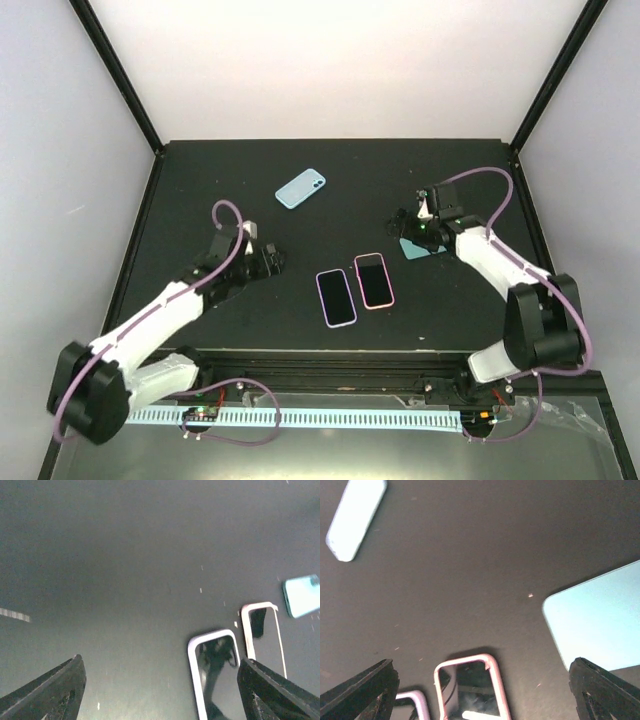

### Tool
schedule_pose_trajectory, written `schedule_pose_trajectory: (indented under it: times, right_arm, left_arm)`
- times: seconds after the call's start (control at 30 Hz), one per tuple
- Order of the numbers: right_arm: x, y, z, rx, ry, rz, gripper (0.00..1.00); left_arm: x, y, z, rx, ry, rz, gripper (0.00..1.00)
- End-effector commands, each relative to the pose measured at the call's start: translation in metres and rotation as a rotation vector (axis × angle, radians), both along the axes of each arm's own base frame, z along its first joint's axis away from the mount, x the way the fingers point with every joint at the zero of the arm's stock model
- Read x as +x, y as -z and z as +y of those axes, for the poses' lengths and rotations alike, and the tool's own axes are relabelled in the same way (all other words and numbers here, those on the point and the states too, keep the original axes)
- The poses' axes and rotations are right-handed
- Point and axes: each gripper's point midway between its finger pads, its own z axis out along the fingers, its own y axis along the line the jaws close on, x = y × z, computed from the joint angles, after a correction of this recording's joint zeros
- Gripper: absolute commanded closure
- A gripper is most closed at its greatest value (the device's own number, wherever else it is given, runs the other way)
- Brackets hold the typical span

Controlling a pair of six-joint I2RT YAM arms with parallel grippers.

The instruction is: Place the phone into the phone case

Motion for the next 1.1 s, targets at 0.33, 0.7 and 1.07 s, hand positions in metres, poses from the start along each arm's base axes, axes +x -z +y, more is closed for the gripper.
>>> schedule_pose_trajectory:
  times: [0.33,0.7,1.07]
  right_arm:
    - [-0.055,-0.077,0.023,0.195,-0.161,-0.167,0.07]
    - [-0.075,-0.083,0.033,0.281,-0.222,-0.180,0.06]
    - [-0.085,-0.074,0.031,0.277,-0.228,-0.172,0.07]
  left_arm:
    - [0.179,-0.017,-0.008,-0.034,-0.113,-0.040,0.51]
    - [0.259,0.023,-0.045,-0.095,0.025,-0.043,0.53]
    - [0.280,0.064,-0.043,-0.010,0.082,0.071,0.48]
